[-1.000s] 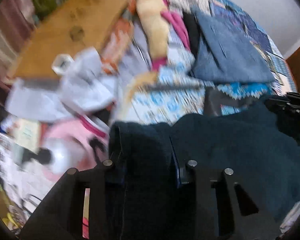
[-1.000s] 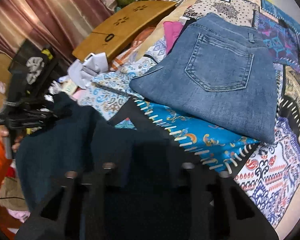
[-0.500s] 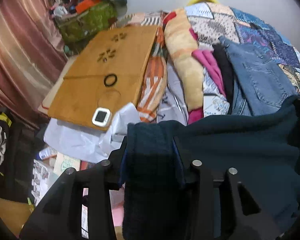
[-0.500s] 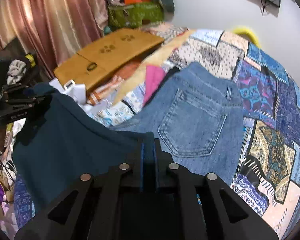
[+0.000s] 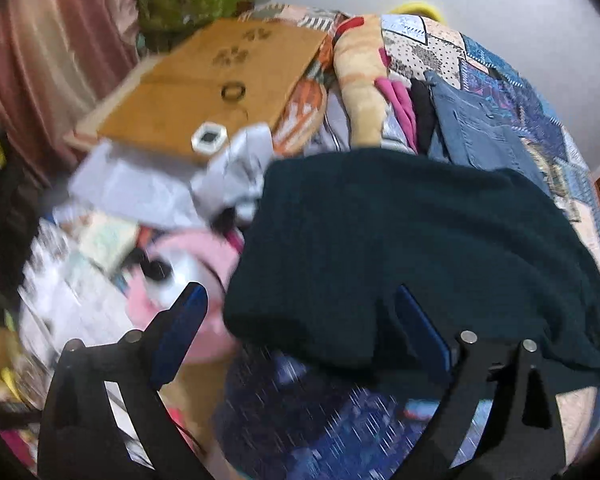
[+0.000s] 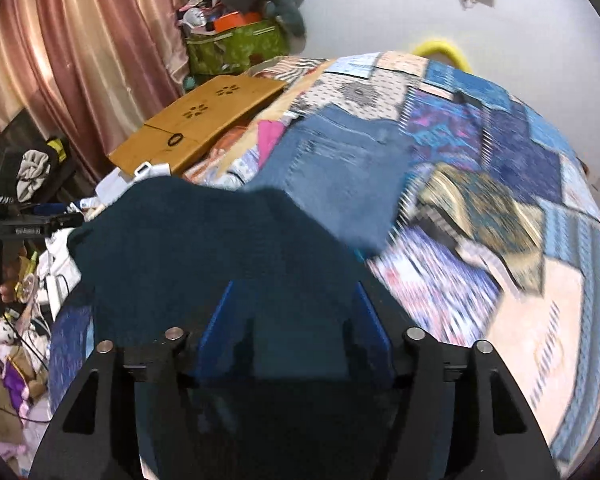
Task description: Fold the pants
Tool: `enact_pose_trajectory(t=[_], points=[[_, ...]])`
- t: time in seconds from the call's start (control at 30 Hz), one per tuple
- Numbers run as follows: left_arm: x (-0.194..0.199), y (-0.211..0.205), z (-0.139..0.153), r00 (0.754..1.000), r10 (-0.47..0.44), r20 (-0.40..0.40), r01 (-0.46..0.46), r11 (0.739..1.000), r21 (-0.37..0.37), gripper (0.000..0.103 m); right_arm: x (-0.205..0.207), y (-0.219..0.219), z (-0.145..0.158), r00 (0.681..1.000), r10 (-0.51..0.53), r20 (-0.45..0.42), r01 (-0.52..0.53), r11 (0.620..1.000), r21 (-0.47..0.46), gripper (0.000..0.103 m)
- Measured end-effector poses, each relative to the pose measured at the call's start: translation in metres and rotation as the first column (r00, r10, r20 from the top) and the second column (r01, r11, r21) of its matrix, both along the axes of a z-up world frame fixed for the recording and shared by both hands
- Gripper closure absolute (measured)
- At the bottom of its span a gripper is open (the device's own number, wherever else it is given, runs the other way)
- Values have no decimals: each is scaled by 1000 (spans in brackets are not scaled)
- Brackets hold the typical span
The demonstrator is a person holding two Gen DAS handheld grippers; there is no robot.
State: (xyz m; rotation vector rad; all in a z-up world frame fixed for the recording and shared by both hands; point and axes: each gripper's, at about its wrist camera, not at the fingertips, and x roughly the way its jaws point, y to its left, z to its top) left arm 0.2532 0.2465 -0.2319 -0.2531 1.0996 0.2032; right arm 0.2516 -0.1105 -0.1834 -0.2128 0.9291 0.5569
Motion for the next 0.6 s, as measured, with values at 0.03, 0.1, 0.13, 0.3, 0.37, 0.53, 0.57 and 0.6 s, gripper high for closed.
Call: enact_pose_trajectory(t=[0.03, 0.1, 0.13, 0.3, 0.37, 0.53, 0.57, 0.6], points=[[-7, -2, -3, 1000, -4, 3, 4, 999, -37, 8, -7, -5, -2, 1000, -7, 1, 7, 1000, -12, 44], [-12, -7, -10, 1000, -9, -15, 8, 997, -74, 8, -23, -17, -9, 1000, -21, 1, 21, 999, -45, 44], [-15, -9, -14, 1000, -8, -29, 5, 995, -103, 8, -32, -21, -13, 1000, -28, 0, 28, 998, -63, 44], [-12, -23, -22, 999, -10, -40, 1, 975, -223, 8, -52, -39, -31, 997, -70, -41, 67, 995, -70, 44], [-6, -29, -23, 999, -19, -30, 10, 962, -271, 8, -56, -49, -35, 994, -96, -50, 94, 995, -31, 43], [16, -35, -27, 999, 48, -25, -51, 991, -121, 33, -59, -61, -40, 987, -133, -88, 136, 990, 33, 42], [19, -37, -26, 998, 63, -19, -64, 997, -46, 40, -59, -61, -42, 987, -137, -87, 141, 989, 39, 41], [22, -40, -25, 998, 66, -7, -66, 998, 22, 61, -59, -61, -42, 987, -138, -85, 142, 989, 40, 41]])
